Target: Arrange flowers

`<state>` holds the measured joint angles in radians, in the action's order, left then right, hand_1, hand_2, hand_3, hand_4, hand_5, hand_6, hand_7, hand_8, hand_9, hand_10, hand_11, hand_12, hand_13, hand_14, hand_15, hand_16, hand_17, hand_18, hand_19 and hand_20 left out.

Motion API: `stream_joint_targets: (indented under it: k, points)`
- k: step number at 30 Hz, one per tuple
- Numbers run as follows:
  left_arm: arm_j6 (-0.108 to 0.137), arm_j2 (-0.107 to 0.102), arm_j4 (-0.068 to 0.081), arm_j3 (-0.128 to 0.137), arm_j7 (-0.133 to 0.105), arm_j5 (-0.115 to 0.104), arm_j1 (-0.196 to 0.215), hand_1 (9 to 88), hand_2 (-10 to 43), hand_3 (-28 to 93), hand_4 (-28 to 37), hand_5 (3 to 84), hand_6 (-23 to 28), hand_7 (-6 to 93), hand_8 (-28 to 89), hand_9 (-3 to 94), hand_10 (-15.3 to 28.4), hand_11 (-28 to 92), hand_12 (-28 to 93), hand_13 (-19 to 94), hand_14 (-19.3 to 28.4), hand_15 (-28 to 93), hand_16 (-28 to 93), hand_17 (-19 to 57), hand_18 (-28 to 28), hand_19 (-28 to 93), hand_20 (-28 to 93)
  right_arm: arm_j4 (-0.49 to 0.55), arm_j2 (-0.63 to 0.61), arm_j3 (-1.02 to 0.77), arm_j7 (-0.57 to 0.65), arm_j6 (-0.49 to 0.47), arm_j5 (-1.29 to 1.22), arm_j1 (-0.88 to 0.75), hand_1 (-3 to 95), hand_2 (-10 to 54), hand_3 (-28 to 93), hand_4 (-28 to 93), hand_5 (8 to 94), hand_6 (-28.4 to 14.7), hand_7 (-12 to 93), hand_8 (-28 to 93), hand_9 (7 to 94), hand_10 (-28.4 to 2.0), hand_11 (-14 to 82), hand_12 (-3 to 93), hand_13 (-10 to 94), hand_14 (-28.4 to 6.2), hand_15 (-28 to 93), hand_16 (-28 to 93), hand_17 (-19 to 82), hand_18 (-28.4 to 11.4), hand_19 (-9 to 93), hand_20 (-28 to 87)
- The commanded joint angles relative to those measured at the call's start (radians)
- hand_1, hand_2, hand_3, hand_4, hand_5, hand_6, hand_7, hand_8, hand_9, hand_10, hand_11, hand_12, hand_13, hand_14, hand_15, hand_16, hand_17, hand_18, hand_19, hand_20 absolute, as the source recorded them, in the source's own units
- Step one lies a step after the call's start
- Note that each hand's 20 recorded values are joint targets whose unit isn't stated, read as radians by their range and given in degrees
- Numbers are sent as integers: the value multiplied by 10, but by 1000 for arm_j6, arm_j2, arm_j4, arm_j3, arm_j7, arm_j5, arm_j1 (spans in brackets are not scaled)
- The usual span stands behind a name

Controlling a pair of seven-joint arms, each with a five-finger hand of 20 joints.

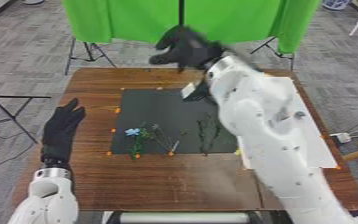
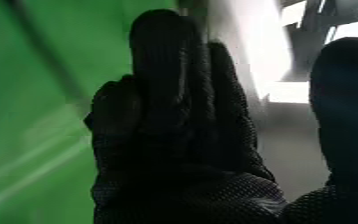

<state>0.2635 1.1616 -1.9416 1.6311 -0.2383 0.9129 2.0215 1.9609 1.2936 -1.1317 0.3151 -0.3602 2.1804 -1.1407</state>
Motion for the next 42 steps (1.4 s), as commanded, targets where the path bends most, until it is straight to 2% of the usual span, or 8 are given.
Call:
stream_joint_targets:
  k: [1, 4, 8, 11, 19, 27, 29, 42]
  points:
    - [6, 4, -17, 30, 7, 5, 44, 188, 5, 667, -277, 432, 45, 86, -50, 424, 137, 141, 112, 307, 152, 78, 17, 43, 96, 13, 154, -24, -366, -306, 84, -127, 176, -221, 287, -54, 525, -96, 539, -26, 80, -57, 661, -193, 150, 233, 732, -133, 522, 308, 458, -189, 848, 474]
    - [-1, 2, -18, 26, 15, 8, 41, 190, 4, 666, -275, 432, 45, 86, -50, 424, 137, 141, 112, 307, 152, 78, 17, 43, 96, 13, 154, -70, -387, -334, 80, -165, 211, -279, 288, -60, 505, -90, 553, -17, 93, -52, 709, -185, 170, 234, 785, -112, 528, 305, 508, -170, 871, 478]
    - [-13, 1, -16, 21, 25, 20, 24, 193, 3, 664, -274, 433, 45, 87, -50, 425, 136, 141, 112, 307, 152, 78, 17, 43, 96, 13, 154, -140, -374, -348, 93, -151, 232, -303, 285, -78, 519, -98, 598, -8, 112, -59, 761, -167, 188, 232, 836, -85, 518, 307, 556, -148, 894, 458]
    - [-16, 2, -16, 21, 24, 23, 25, 198, 3, 662, -272, 434, 45, 88, -50, 425, 136, 142, 112, 307, 152, 78, 17, 43, 96, 14, 155, -195, -362, -337, 81, -125, 266, -288, 295, -84, 526, -104, 609, -2, 117, -64, 780, -159, 189, 225, 865, -74, 508, 310, 578, -133, 907, 436]
    - [-20, 11, -14, 17, 33, 20, 21, 202, 3, 658, -265, 434, 46, 87, -50, 425, 136, 142, 112, 307, 152, 78, 17, 43, 96, 13, 154, -282, -331, -338, 103, -122, 278, -251, 303, -88, 536, -107, 608, 4, 117, -73, 793, -155, 177, 206, 881, -65, 496, 316, 589, -127, 919, 404]
    - [-33, 8, -8, 11, 47, 24, 16, 206, 1, 656, -260, 435, 45, 87, -50, 426, 137, 142, 111, 308, 152, 79, 17, 43, 96, 12, 154, -302, -317, -354, 156, -183, 214, -274, 308, -91, 549, -105, 606, 6, 118, -76, 811, -148, 169, 198, 903, -51, 487, 320, 609, -120, 931, 386]
    - [-32, 7, -8, 10, 44, 24, 15, 207, 1, 655, -258, 435, 45, 87, -50, 426, 137, 142, 111, 309, 152, 79, 17, 43, 96, 13, 155, -305, -314, -350, 178, -178, 169, -279, 316, -92, 549, -107, 610, 7, 120, -77, 816, -147, 169, 196, 908, -50, 484, 320, 611, -119, 932, 385]
    - [-38, 11, -7, 7, 37, 23, 15, 208, 0, 655, -255, 435, 46, 86, -50, 426, 136, 141, 112, 309, 152, 79, 17, 42, 96, 13, 154, -300, -309, -307, 124, -108, 233, -280, 330, -95, 568, -114, 613, 3, 121, -78, 827, -137, 171, 193, 919, -44, 481, 328, 619, -115, 932, 392]
